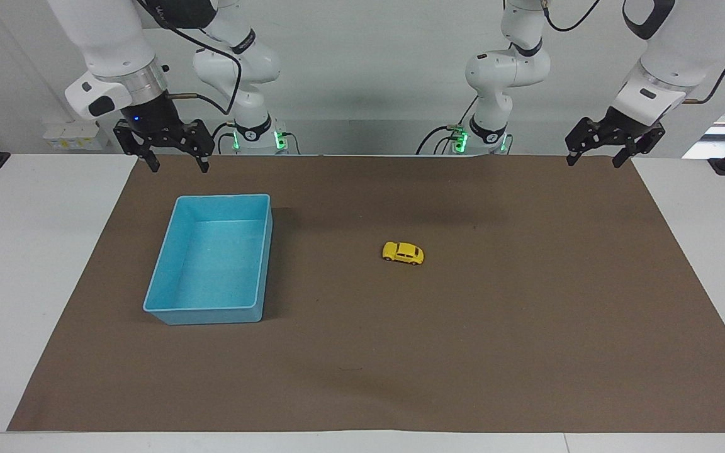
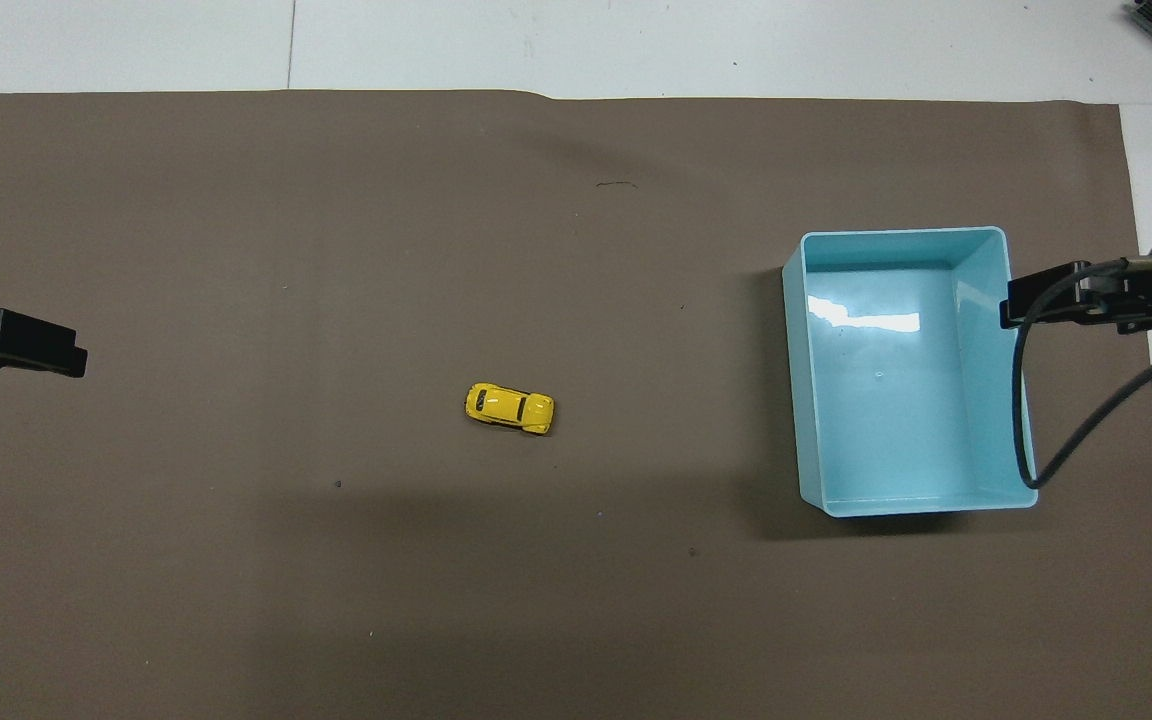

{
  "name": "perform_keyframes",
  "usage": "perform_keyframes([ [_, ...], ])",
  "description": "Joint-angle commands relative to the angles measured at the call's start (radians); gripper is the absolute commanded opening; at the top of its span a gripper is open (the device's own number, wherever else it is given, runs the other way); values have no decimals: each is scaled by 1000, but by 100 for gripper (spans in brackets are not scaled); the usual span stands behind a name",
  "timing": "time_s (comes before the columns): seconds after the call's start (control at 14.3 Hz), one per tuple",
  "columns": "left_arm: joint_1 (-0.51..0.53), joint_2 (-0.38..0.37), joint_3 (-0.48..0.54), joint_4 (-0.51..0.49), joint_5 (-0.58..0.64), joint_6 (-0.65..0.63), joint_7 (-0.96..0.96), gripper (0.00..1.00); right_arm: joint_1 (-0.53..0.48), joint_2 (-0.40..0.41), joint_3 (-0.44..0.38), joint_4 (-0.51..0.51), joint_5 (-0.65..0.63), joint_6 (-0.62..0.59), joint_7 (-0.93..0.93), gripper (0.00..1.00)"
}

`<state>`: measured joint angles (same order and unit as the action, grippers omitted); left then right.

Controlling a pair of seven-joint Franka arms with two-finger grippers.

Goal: Wind up and store yellow beetle car

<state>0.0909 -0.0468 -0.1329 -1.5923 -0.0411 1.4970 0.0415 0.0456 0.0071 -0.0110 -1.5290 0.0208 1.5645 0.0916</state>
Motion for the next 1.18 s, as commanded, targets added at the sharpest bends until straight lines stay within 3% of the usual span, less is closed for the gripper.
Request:
perform_keyframes([
  [0.0,-3,-30,1,-40,7,-4,12,100,-9,-13,2,-14,28,2,5,100],
  [0.35,-5,-24,1,-31,7,8,32,100,-9,-13,2,-14,28,2,5,100],
  [0.91,-22,-18,-4,-28,9,57,481,100,-9,-13,2,-14,28,2,5,100],
  [1.12,-80,7,-5,-37,7,92,515,100,-9,-13,2,-14,28,2,5,100],
])
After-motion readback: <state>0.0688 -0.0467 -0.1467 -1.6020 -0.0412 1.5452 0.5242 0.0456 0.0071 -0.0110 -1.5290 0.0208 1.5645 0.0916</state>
